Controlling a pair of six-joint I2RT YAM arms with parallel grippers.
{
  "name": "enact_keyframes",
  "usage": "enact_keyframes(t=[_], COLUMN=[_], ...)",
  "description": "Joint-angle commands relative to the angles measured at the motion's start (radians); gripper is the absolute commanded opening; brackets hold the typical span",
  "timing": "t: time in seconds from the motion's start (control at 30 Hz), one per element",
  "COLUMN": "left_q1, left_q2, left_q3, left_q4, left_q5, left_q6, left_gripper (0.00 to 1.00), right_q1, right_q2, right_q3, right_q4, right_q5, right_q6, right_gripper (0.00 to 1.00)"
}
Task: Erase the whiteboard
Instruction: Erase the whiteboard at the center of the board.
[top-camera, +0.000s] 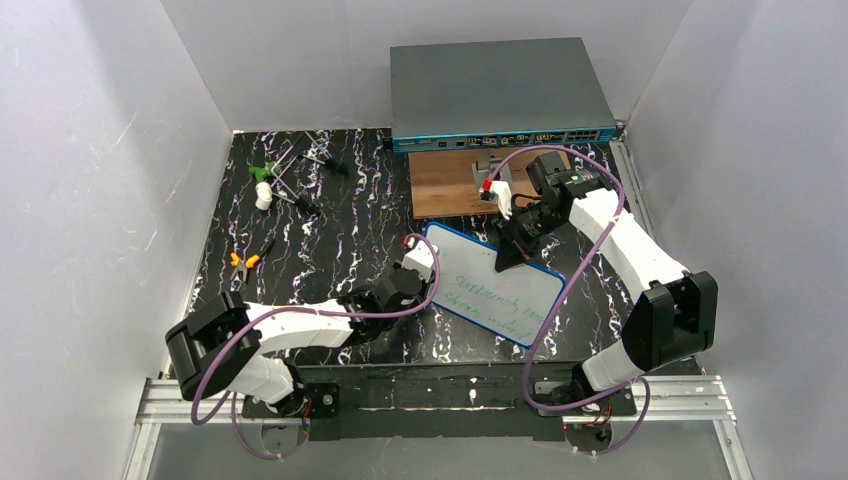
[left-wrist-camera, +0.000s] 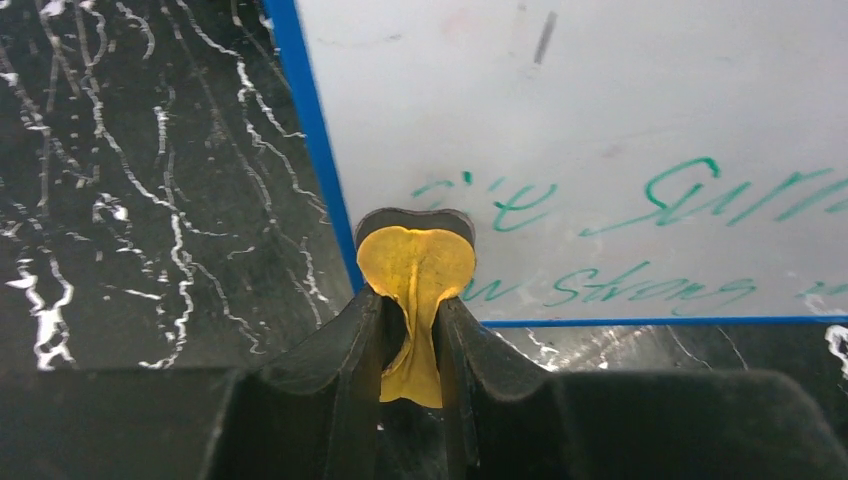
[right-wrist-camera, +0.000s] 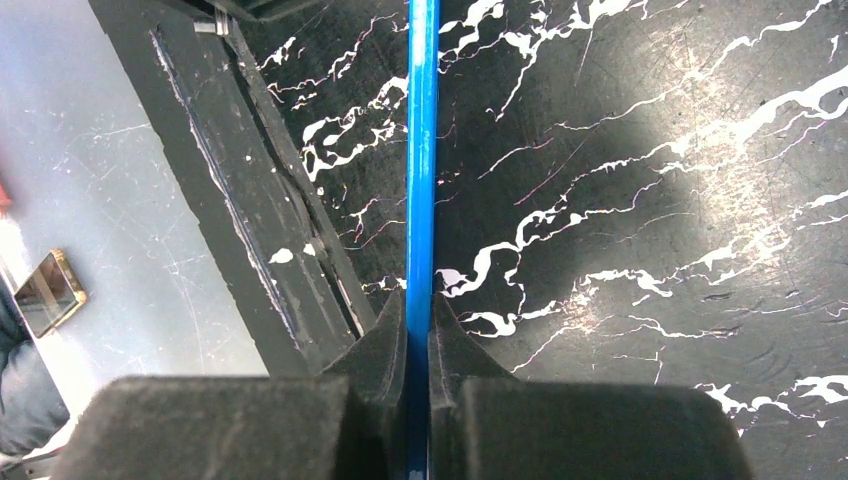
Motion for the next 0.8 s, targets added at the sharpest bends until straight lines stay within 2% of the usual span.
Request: enact_keyframes(t=[0.0,0.1,0.2,0.33,0.47,0.6,0.77], left_q1=[0.052,0.084,0.091,0.086,0.046,0.028,0.029], left_q2=[-0.007,-0.040,-0.050,-0.035,-0.011,0.033,0.066], left_q3=[0.092,0.133,0.145,0.083,0.040,0.052,0.085], left_q4=[-0.131,-0.169,-0.152,-0.010,0.041,-0.028,-0.121], left_q5=[-0.105,-0.110,-0.059,0.123,0.177,0.136,0.011], left_q6=[-0.038,-0.052,-0.043,-0.023,-0.006,-0.030,-0.082], left_gripper=[0.00,0.00,0.00,0.00,0.00,0.00,0.00], right_q1=[0.009,0.009,0.009,0.009,0.009,0.009,0.009], right_q2=[-0.044,-0.053,-0.053,-0.048,-0.055,-0.053,-0.051], right_q3=[-0.008,-0.019,-0.018,-0.013,-0.020,-0.024,-0.026], right_q4=[-0.021,-0.018,-0.017,-0.020,-0.018,-0.017,-0.019], right_q5=[-0.069,-0.066,-0.067,-0.069,-0.067,-0.067,-0.070], right_q6=[-0.010,-0.009,-0.009,-0.011,-0.013,-0.014,-0.016], right_gripper=[0.01,0.01,0.01,0.01,0.01,0.01,0.01])
